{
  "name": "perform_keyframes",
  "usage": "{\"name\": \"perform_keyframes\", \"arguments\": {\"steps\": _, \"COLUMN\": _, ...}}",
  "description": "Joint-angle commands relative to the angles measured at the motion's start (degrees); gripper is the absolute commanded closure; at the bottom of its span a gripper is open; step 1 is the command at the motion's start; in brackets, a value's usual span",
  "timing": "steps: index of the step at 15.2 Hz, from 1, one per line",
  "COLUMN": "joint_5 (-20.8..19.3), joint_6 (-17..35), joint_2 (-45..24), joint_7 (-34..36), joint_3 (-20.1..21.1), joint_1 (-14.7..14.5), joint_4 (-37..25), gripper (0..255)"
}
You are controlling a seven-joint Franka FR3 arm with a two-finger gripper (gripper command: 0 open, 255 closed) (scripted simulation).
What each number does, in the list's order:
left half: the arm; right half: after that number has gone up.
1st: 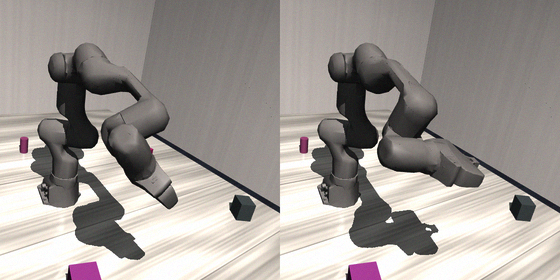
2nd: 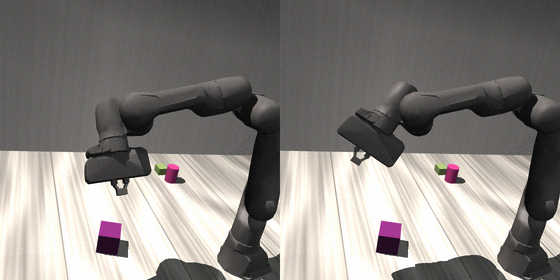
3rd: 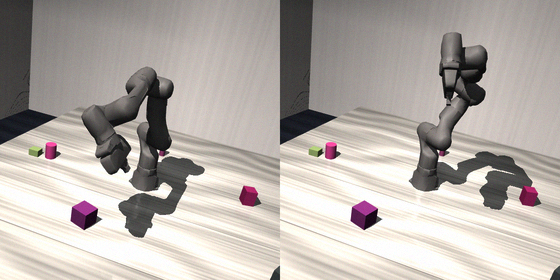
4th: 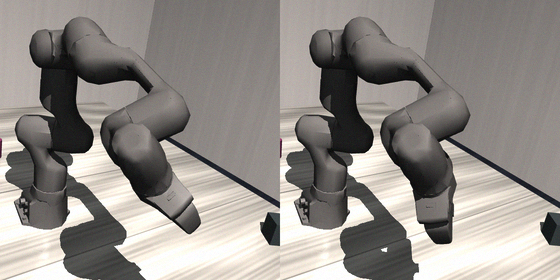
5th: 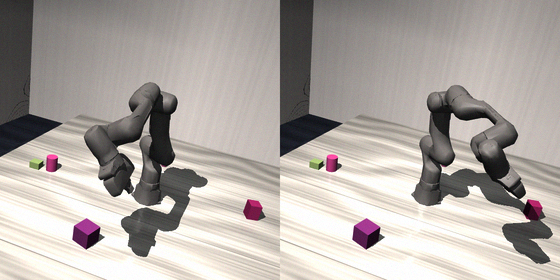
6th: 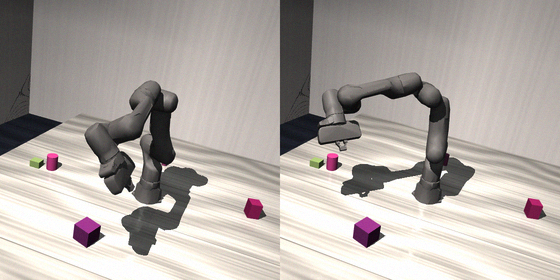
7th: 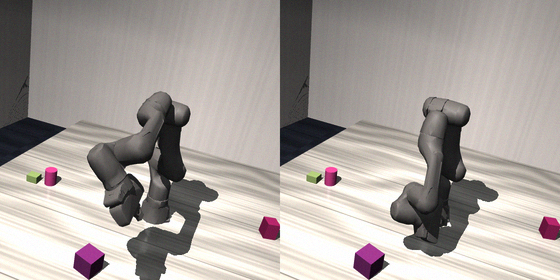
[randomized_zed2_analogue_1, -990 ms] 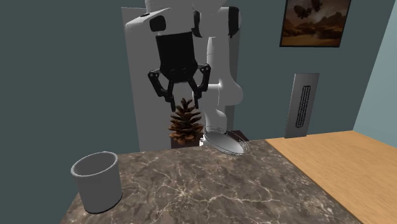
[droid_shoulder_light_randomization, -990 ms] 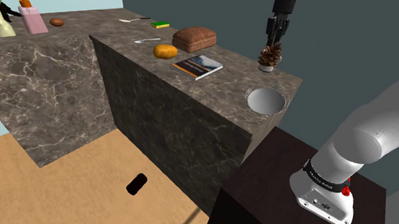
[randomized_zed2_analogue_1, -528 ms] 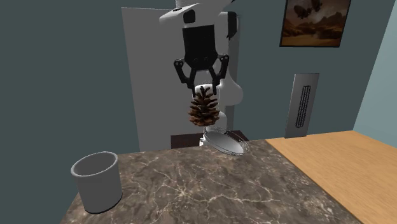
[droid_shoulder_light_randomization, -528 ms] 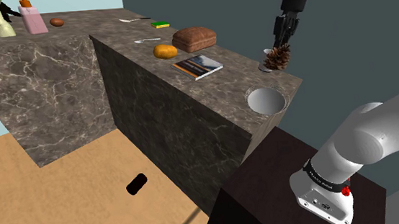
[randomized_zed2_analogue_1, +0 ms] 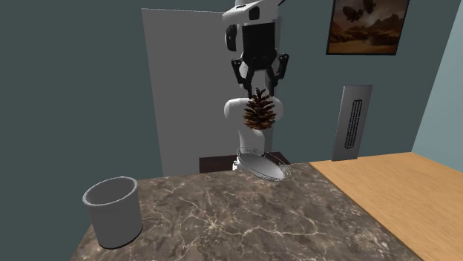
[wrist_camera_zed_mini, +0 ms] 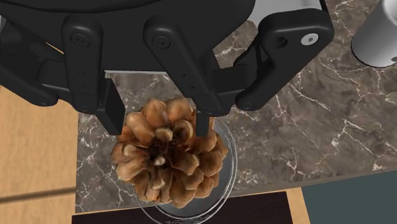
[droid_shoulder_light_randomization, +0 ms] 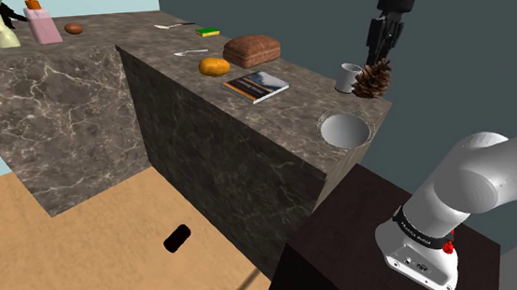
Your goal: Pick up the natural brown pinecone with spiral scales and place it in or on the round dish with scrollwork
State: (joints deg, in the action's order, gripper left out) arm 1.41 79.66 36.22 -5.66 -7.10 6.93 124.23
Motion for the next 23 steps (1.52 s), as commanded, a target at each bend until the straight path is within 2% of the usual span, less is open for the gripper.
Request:
{"name": "perform_keyframes", "arguments": {"steps": 1, "joint_5": 0.14, "joint_6": 0.62, "joint_2": 1.25, "joint_7": 0.42, "joint_3": 0.36, "joint_1": 0.01, "joint_4": 1.85, "gripper": 255}}
{"name": "perform_keyframes", "arguments": {"steps": 20, "joint_5": -0.48, "joint_6": 15.08, "joint_2": 3.22, "joint_7": -0.58, "joint_3": -0.14, "joint_1": 0.50, "joint_4": 18.33, "gripper": 255}}
{"name": "perform_keyframes", "arguments": {"steps": 23, "joint_5": -0.48, "joint_6": 15.08, "joint_2": 3.22, "joint_7": -0.58, "joint_3": -0.15, "joint_1": 0.50, "joint_4": 18.33, "gripper": 255}}
